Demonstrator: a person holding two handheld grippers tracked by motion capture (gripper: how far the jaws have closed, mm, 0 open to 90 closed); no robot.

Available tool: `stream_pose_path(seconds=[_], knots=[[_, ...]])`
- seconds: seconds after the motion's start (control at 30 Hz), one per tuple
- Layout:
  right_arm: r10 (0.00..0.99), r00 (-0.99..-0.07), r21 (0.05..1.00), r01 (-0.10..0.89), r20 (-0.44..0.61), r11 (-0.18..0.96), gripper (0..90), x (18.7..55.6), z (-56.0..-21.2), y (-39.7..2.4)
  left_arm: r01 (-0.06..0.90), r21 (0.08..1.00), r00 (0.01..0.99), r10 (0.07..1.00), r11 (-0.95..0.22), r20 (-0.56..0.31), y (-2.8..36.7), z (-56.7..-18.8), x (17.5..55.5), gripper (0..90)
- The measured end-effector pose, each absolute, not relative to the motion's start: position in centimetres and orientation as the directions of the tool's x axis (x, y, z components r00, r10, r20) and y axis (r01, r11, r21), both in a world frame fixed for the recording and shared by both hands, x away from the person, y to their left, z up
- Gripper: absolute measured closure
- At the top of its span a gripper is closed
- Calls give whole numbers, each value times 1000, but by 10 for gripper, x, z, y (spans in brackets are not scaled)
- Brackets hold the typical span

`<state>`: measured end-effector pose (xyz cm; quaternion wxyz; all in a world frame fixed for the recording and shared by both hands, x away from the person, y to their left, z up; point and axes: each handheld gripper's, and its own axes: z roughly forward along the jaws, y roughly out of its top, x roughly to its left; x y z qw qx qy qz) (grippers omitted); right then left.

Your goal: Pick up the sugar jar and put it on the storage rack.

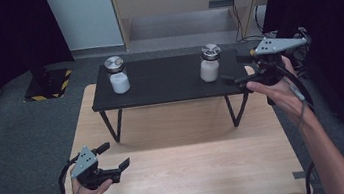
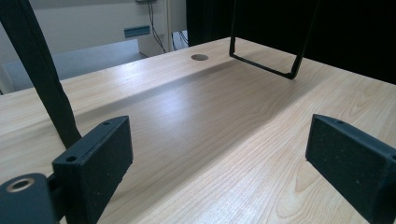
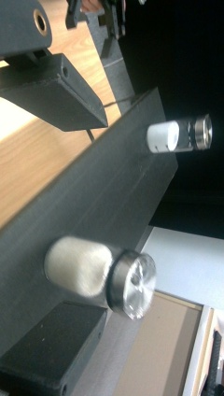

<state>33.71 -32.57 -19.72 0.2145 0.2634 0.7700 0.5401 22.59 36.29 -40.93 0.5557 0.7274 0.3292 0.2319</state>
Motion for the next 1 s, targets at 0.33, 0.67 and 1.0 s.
stream_pose_path(seconds=[0.33,0.67,1.0], knots=[[660,-751,956,183,-16,231,79,297,-243,-326,224,959,676,737,-171,-26,361,-409,226,64],[681,-733,957,200,2,212,75,276,-294,-326,224,958,678,735,-178,-22,360,-409,226,63],[708,-704,954,169,-59,247,93,257,-341,-315,223,958,680,733,-182,-19,359,-409,226,63]])
